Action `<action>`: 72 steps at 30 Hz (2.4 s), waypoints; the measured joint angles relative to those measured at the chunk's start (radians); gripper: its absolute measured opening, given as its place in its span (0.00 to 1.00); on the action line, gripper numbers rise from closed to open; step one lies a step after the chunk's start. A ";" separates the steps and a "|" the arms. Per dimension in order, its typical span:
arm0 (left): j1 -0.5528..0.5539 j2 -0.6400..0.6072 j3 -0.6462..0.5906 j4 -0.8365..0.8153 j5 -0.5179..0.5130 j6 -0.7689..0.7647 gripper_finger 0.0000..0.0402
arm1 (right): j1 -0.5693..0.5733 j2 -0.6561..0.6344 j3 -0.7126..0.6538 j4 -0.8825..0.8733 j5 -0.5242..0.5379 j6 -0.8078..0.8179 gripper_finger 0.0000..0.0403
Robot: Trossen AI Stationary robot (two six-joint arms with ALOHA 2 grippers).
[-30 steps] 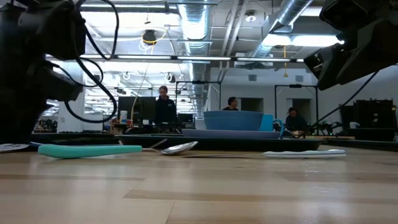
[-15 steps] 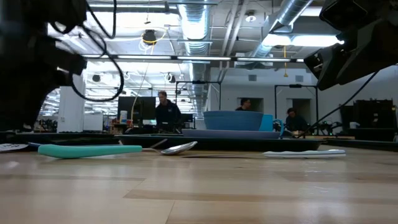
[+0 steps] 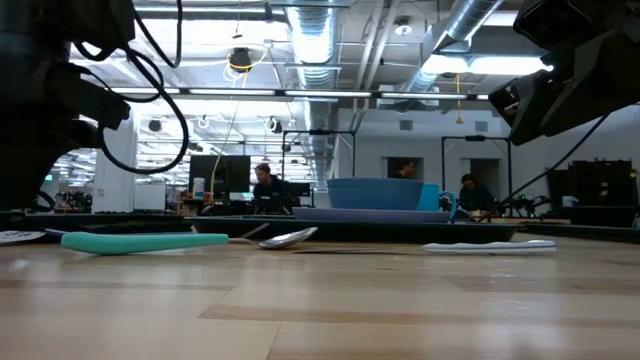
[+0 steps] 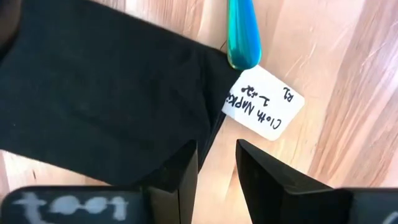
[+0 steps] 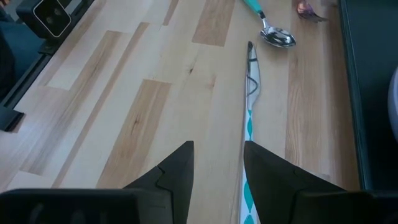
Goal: Set up tray
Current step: Put the napkin to the left side of the purple plate and blue bowl on the black serving tray
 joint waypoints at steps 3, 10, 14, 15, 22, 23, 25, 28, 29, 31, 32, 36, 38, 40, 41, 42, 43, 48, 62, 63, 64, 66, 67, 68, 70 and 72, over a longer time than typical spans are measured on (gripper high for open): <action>0.000 0.000 0.000 0.004 -0.001 0.006 0.25 | 0.000 0.000 0.000 0.000 0.000 0.000 0.33; 0.000 0.000 0.000 -0.003 -0.013 -0.013 0.25 | 0.000 0.000 0.000 0.000 0.000 0.000 0.33; 0.000 0.000 0.000 -0.003 -0.017 -0.032 0.25 | 0.000 0.000 0.000 0.000 0.000 0.000 0.33; 0.000 0.000 0.000 -0.003 -0.017 -0.047 0.25 | 0.000 0.000 0.000 0.000 0.000 0.000 0.33; -0.008 0.000 0.000 -0.001 -0.007 -0.062 0.25 | 0.000 0.000 0.000 0.000 0.000 0.000 0.33; -0.012 0.000 0.000 0.001 -0.007 -0.061 0.26 | 0.000 0.000 0.000 0.000 0.000 0.000 0.33; -0.018 0.000 0.000 0.001 -0.007 -0.061 0.28 | 0.000 0.000 0.000 0.000 0.000 0.000 0.33; -0.021 0.000 0.000 -0.001 -0.008 -0.069 0.34 | 0.000 0.000 0.000 0.000 0.000 0.000 0.33; -0.021 0.000 0.000 -0.002 -0.008 -0.070 0.37 | 0.000 0.000 0.000 0.000 0.000 0.000 0.33; -0.021 0.000 0.000 -0.004 -0.017 -0.070 0.42 | 0.000 0.000 0.000 0.000 0.000 0.000 0.33; -0.021 0.000 0.000 -0.003 -0.028 -0.069 0.45 | 0.000 0.000 0.000 0.000 0.000 0.000 0.33; -0.020 0.000 0.000 -0.004 -0.073 -0.055 0.52 | 0.000 0.000 0.000 -0.001 0.000 0.000 0.33; -0.020 0.000 0.000 -0.004 -0.079 -0.054 0.54 | 0.000 0.000 0.000 -0.001 0.000 0.000 0.33; -0.021 0.000 0.000 -0.004 -0.078 -0.054 0.55 | 0.000 0.000 0.000 -0.001 0.000 0.000 0.33; -0.020 0.000 0.000 -0.004 -0.073 -0.054 0.55 | 0.000 0.000 0.000 -0.001 0.000 0.000 0.33; -0.020 0.000 0.000 -0.004 -0.070 -0.054 0.55 | 0.000 0.000 0.000 0.000 0.000 0.000 0.33; -0.021 0.000 0.000 -0.004 -0.069 -0.053 0.55 | 0.000 0.000 0.000 -0.001 0.000 0.000 0.33; -0.020 -0.001 -0.039 0.016 -0.035 -0.049 0.55 | 0.000 0.000 0.000 -0.001 0.000 0.000 0.33; -0.021 -0.007 -0.182 0.175 -0.019 -0.039 0.54 | 0.000 0.000 0.000 0.000 0.000 0.000 0.33; -0.021 -0.006 -0.182 0.178 -0.025 -0.023 0.53 | 0.000 0.000 0.000 0.000 0.000 0.000 0.33; -0.021 -0.006 -0.182 0.180 -0.027 -0.012 0.52 | 0.000 0.000 0.000 0.000 0.000 0.000 0.33; -0.021 -0.006 -0.182 0.183 -0.031 0.005 0.48 | 0.000 0.000 0.000 0.000 0.000 0.000 0.33; -0.021 -0.006 -0.182 0.185 -0.033 0.010 0.46 | 0.000 0.000 0.000 0.000 0.000 0.000 0.33; -0.021 -0.005 -0.182 0.187 -0.037 0.013 0.43 | 0.000 0.000 0.000 0.001 0.000 0.000 0.33; -0.021 -0.005 -0.182 0.192 -0.048 0.013 0.35 | 0.000 0.000 0.000 0.001 0.000 0.000 0.33; -0.021 -0.005 -0.182 0.198 -0.060 0.009 0.27 | 0.000 0.000 0.000 0.001 0.000 0.000 0.33</action>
